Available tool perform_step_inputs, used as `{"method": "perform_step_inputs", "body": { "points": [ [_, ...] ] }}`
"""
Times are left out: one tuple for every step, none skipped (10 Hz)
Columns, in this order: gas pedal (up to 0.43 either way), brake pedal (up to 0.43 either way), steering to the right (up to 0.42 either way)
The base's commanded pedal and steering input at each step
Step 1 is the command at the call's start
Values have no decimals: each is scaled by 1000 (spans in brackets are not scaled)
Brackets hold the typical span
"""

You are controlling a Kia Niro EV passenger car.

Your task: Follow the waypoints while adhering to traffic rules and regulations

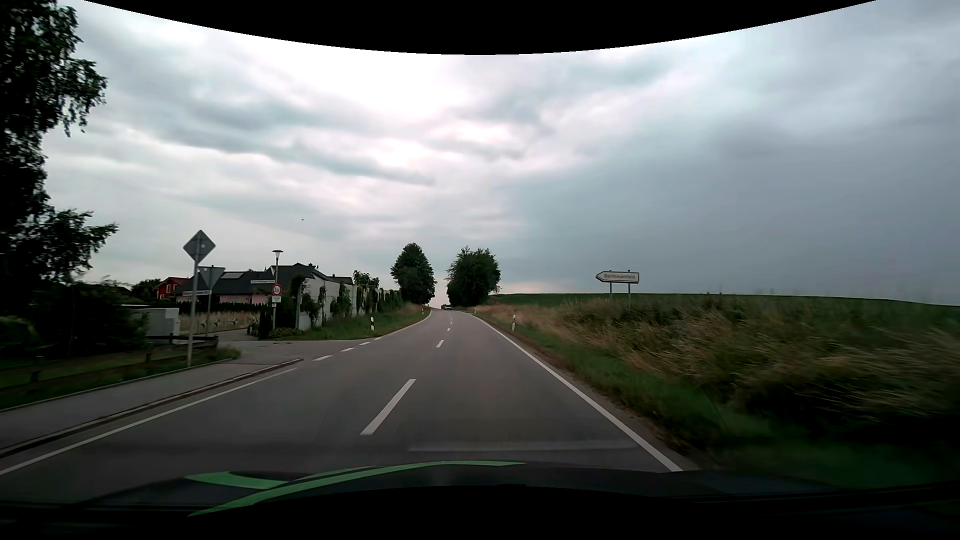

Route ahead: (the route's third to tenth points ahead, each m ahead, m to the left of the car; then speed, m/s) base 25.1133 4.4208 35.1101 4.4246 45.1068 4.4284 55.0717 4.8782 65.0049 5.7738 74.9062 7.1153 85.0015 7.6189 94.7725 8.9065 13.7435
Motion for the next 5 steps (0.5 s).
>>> {"method": "perform_step_inputs", "body": {
  "points": [
    [311,0,-7],
    [311,0,-7],
    [311,0,-7],
    [311,0,-7],
    [311,0,-7]
  ]
}}
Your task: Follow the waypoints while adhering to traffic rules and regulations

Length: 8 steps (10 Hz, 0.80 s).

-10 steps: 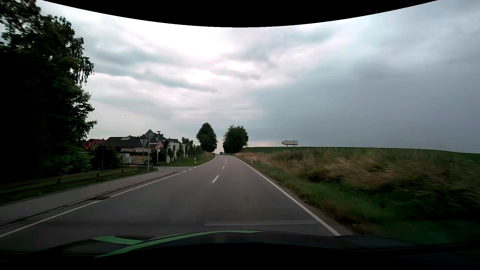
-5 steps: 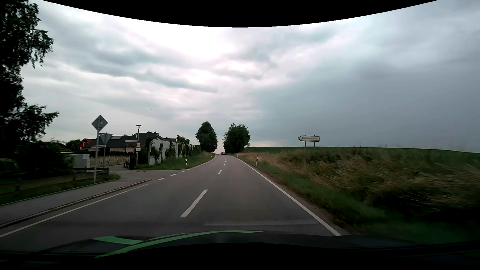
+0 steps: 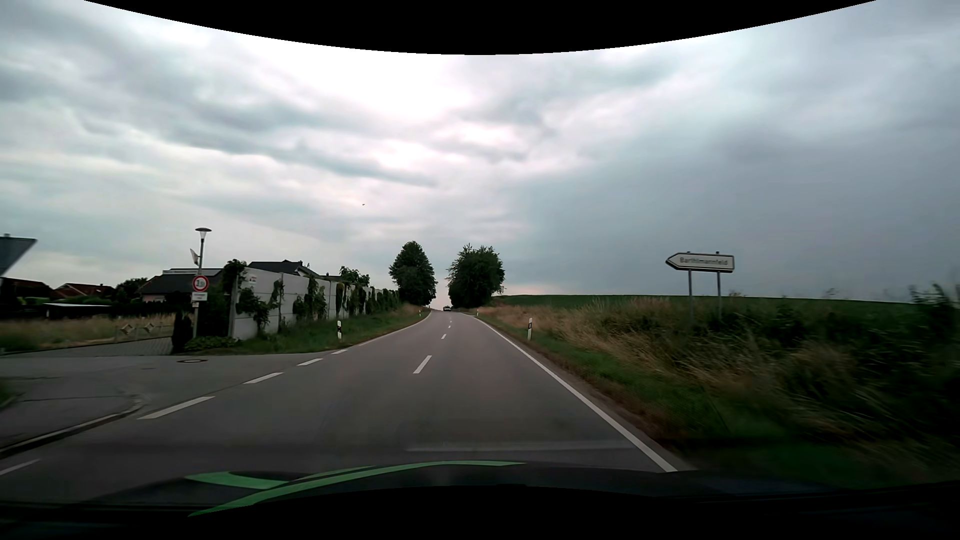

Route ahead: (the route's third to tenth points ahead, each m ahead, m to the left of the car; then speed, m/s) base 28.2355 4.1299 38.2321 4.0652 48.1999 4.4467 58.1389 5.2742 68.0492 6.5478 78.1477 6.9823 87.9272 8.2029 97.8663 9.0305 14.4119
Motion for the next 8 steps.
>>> {"method": "perform_step_inputs", "body": {
  "points": [
    [311,0,-7],
    [299,0,-7],
    [299,0,-7],
    [299,0,-7],
    [280,0,-7],
    [260,0,-7],
    [248,0,-7],
    [209,0,-7]
  ]
}}
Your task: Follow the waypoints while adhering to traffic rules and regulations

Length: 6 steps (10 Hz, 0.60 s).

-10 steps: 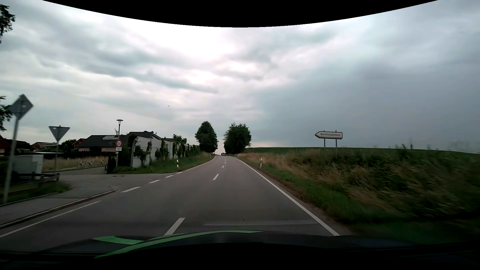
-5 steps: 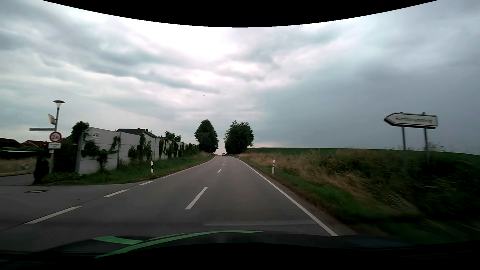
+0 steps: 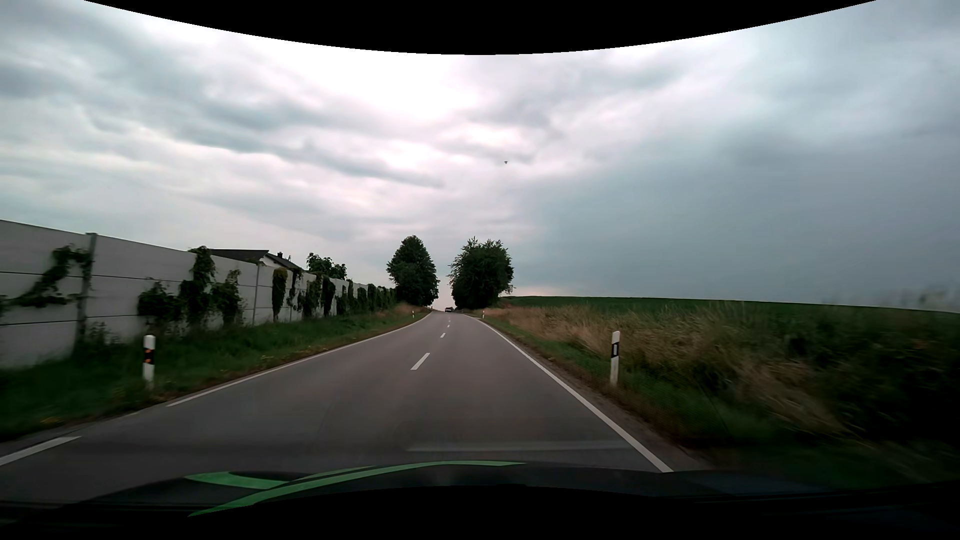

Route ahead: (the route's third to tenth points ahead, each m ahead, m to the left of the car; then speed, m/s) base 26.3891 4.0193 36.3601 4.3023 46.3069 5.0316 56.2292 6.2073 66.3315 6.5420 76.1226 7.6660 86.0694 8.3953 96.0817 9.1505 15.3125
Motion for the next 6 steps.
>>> {"method": "perform_step_inputs", "body": {
  "points": [
    [157,0,-7],
    [79,0,-7],
    [0,0,-6],
    [0,0,-7],
    [0,0,-6],
    [0,0,-6]
  ]
}}
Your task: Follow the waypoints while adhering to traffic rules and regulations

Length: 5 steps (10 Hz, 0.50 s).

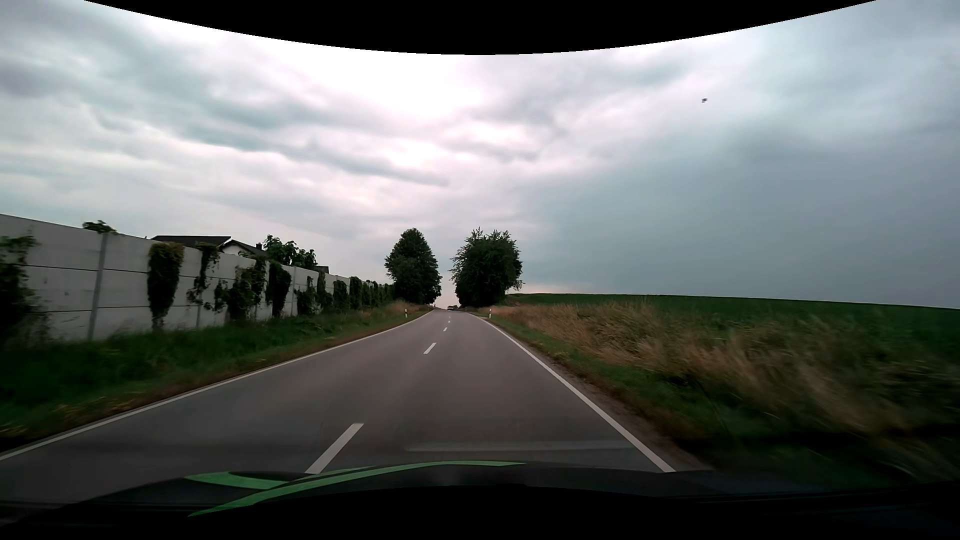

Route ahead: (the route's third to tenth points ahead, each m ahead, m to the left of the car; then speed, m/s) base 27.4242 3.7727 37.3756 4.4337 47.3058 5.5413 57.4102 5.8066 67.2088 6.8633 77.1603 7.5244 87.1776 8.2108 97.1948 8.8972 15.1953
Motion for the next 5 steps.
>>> {"method": "perform_step_inputs", "body": {
  "points": [
    [0,0,-6],
    [0,0,-6],
    [0,0,-6],
    [0,0,-6],
    [0,0,-5]
  ]
}}
